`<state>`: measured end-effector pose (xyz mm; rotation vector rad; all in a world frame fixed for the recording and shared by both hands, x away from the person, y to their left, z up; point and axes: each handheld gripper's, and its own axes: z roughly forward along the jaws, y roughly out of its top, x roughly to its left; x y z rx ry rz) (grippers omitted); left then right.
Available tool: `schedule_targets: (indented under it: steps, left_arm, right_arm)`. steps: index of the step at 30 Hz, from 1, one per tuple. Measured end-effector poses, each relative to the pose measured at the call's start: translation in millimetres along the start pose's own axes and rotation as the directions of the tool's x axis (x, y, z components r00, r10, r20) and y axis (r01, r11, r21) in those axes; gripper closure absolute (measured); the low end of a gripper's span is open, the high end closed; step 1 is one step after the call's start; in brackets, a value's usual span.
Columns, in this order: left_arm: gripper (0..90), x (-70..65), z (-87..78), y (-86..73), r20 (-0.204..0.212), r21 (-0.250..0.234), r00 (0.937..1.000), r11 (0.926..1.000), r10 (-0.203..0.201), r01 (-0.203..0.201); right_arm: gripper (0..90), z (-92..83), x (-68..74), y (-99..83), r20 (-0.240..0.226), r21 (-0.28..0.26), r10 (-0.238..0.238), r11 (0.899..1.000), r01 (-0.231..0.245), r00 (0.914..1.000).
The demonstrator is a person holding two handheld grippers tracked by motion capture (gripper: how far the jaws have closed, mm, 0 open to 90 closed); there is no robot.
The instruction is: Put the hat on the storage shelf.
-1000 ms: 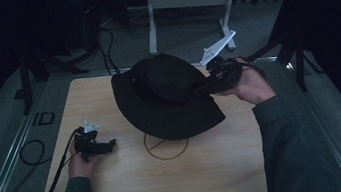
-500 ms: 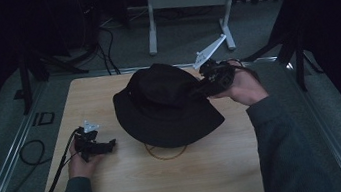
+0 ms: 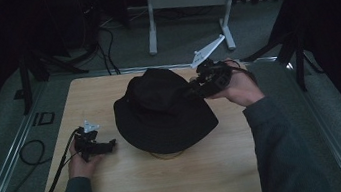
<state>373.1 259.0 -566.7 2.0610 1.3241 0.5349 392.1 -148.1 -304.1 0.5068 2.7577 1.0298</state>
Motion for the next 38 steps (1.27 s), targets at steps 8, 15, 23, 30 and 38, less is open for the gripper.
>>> schedule_targets:
  steps: [8, 15, 23, 30, 38]
  left_arm:
    - [2.0, 0.0, 0.0, 0.0, 0.000, 0.000, 1.0000, 1.0000, 0.000, 0.000]
    - [2.0, 0.0, 0.0, 0.0, 0.000, 0.000, 1.0000, 1.0000, 0.000, 0.000]
    - [2.0, -0.3, -0.1, -0.1, 0.001, 0.000, 1.0000, 1.0000, 0.001, -0.001]
    - [2.0, -0.4, -0.1, -0.1, 0.001, 0.000, 1.0000, 1.0000, 0.001, -0.001]
    - [2.0, -0.3, -0.1, -0.1, 0.001, 0.001, 1.0000, 1.0000, 0.001, -0.001]
  right_arm:
    - [51.6, 8.5, 1.2, 3.6, 0.007, 0.005, 0.010, 1.000, -0.010, 0.9999]
    - [43.6, 16.8, 4.0, 4.7, 0.008, 0.032, 0.010, 0.999, -0.010, 0.9999]
    - [31.2, 9.8, -4.4, -3.3, 0.038, 0.010, 0.080, 0.997, -0.080, 0.9961]
    - [17.2, 10.9, 1.1, -6.6, 0.068, 0.061, 0.067, 0.996, -0.071, 0.9954]
    - [14.8, 1.7, 0.1, -8.5, 0.063, 0.042, 0.071, 0.996, -0.074, 0.9955]
